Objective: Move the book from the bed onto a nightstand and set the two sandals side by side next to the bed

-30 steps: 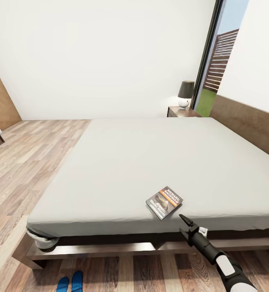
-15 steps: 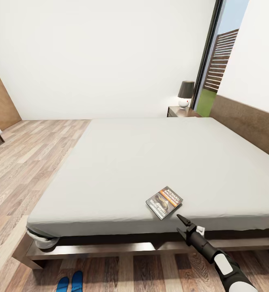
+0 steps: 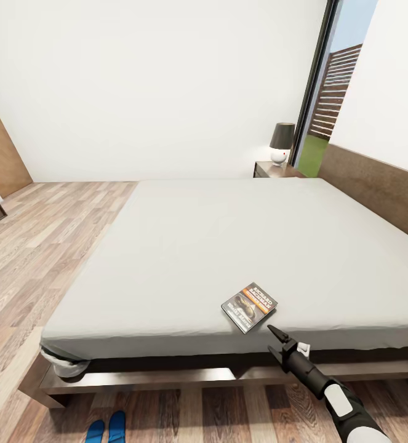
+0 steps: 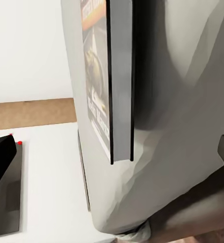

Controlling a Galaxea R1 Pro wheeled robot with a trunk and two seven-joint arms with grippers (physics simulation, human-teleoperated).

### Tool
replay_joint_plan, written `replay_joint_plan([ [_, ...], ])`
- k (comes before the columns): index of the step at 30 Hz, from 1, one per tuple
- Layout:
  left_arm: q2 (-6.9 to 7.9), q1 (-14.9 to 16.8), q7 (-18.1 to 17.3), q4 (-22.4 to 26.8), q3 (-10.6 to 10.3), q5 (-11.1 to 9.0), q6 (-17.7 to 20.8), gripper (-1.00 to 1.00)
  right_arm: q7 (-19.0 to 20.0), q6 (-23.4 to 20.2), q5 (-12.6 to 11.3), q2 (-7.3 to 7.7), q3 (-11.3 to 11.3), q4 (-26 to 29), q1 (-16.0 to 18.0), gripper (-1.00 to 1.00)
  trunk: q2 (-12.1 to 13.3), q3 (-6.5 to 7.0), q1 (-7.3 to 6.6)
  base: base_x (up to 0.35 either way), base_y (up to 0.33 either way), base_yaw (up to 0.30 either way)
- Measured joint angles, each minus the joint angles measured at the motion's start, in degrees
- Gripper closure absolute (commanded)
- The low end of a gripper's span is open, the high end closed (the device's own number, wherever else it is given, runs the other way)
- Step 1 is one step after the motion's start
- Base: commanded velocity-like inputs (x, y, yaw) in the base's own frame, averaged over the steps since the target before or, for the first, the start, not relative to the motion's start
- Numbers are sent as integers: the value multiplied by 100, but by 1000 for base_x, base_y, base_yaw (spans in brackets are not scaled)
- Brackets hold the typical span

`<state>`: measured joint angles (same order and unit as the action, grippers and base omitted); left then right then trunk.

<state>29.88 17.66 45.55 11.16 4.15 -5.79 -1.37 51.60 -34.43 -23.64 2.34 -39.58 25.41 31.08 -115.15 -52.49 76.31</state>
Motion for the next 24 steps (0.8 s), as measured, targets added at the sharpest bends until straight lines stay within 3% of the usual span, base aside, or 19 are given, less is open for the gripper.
replay_joint_plan([
  [24, 0, 0, 1, -14, 0, 3, -30, -100, 0, -2, 6, 4, 12, -1, 98, -100, 0, 0, 0, 0, 0, 0],
])
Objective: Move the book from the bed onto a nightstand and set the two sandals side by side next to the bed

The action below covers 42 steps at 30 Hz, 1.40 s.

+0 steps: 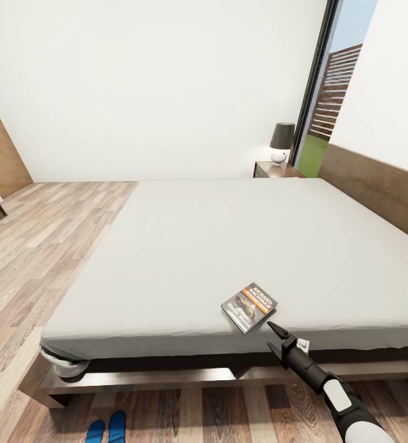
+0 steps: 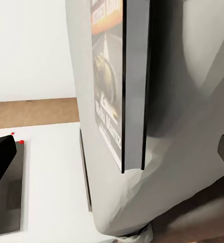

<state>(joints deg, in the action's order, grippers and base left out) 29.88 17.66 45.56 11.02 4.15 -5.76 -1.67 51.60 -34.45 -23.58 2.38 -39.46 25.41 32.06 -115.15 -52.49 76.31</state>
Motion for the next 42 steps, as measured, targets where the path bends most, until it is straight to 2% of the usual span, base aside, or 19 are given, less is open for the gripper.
replay_joint_plan([
  [42, 0, 0, 0, -1, 0, 0, -1, -100, 0, -6, 1, 49, 1, -6, 71, -100, 0, 0, 0, 0, 0, 0],
])
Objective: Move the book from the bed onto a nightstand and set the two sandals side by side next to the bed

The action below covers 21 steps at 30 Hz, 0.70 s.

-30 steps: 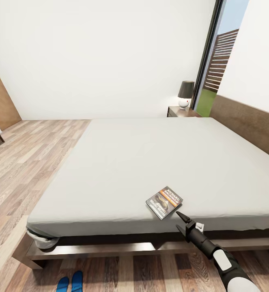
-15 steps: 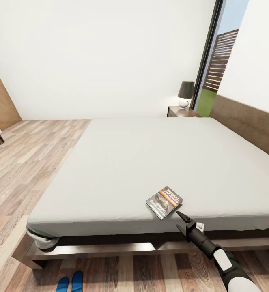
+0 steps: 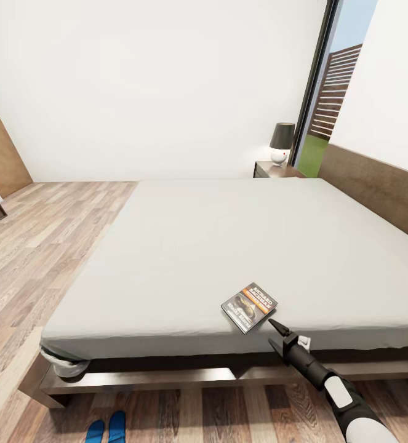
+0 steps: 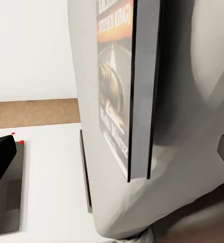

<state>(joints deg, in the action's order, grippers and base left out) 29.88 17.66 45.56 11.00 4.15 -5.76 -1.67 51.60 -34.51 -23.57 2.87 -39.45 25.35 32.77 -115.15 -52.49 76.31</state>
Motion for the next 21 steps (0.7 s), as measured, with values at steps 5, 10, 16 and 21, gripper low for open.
replay_joint_plan([
  [5, 0, 0, -2, 0, 0, 0, -4, -100, -11, 0, 0, 3, 0, 0, 11, -100, 0, 0, 0, 0, 0, 0],
  [10, 0, 0, -6, 0, 0, 0, -6, -100, -77, 0, -3, 7, 2, 0, 20, -100, 0, 0, 0, 0, 0, 0],
  [16, 0, 0, -7, 2, 0, 1, -7, -100, -113, -1, -6, 7, 2, 0, 32, -100, 0, 0, 0, 0, 0, 0],
  [21, 0, 0, -8, 5, 0, 1, -8, -100, -131, -1, -12, 10, 2, 0, 57, -100, 0, 0, 0, 0, 0, 0],
])
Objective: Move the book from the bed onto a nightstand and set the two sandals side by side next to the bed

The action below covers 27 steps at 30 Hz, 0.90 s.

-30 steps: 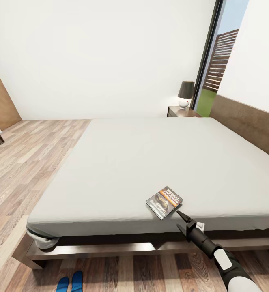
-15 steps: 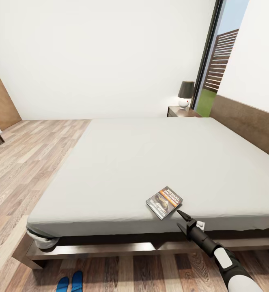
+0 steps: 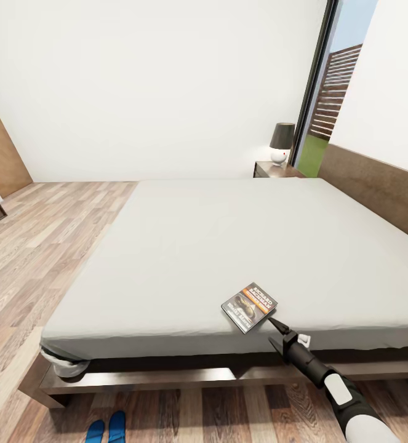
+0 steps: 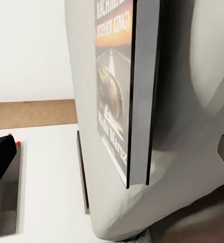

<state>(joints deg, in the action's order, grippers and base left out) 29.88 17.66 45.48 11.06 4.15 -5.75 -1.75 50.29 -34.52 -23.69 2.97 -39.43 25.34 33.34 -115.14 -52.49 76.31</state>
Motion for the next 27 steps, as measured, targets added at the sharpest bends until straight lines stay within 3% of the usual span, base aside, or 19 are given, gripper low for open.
replay_joint_plan([
  [27, 0, 0, -1, 4, 0, 0, -5, -100, -19, -8, -3, 11, 0, -2, 40, -100, 0, 0, 0, 0, 0, 0],
])
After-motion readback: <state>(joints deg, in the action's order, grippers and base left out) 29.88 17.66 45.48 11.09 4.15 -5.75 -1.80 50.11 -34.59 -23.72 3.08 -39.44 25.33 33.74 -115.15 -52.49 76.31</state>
